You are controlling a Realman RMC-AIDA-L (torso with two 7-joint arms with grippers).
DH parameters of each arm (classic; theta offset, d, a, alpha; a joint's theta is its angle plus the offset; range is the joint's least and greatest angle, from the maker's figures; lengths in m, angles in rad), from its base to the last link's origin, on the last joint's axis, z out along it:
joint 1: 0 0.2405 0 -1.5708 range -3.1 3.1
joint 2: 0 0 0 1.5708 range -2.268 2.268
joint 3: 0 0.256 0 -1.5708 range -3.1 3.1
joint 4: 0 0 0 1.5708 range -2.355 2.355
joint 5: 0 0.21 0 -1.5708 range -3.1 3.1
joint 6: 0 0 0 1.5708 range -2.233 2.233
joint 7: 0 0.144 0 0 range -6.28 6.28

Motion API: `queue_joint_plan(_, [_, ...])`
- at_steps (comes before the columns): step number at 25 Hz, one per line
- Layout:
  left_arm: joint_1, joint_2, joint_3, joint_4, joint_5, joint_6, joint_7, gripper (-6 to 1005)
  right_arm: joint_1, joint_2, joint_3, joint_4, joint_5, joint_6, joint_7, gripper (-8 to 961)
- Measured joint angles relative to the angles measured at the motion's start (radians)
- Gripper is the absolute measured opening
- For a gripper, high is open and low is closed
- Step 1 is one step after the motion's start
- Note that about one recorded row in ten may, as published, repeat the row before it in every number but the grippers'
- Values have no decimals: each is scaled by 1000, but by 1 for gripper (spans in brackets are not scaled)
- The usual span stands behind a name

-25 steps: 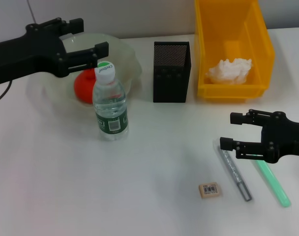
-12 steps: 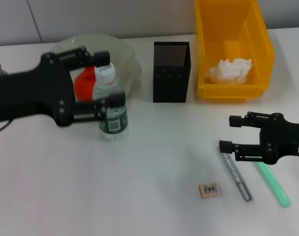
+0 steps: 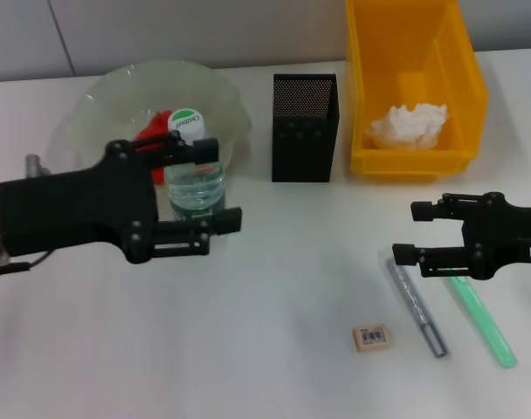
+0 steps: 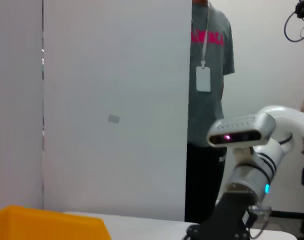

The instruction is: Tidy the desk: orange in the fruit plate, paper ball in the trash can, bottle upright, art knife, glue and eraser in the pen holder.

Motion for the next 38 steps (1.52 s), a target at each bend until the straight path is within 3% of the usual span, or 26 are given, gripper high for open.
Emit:
queue_joint_plan(4, [-14, -2, 9, -28, 38, -17, 25, 819, 12, 0, -6, -33, -23, -6, 38, 781])
queue_joint_plan(10, [-18, -4, 123, -32, 85, -114, 36, 819, 62, 1, -11, -131, -140, -19, 174, 780])
queue_joint_plan(15, [-11, -5, 153, -33, 89, -149, 50, 819, 89, 2, -13, -185, -197, -51, 255, 780])
queue_joint_plan(21, [-2, -5, 154, -33, 85, -148, 61, 819, 144, 1, -27, -270, -368, -81, 400, 779])
queue_joint_plan(30, [-11, -4, 181, -35, 91, -153, 54, 819, 249, 1, -168, -338, -685, -115, 626, 777])
queue_joint_plan(38, [-5, -4, 181, -36, 92, -157, 59, 819, 319, -1, -188, -346, -779, -165, 720, 776])
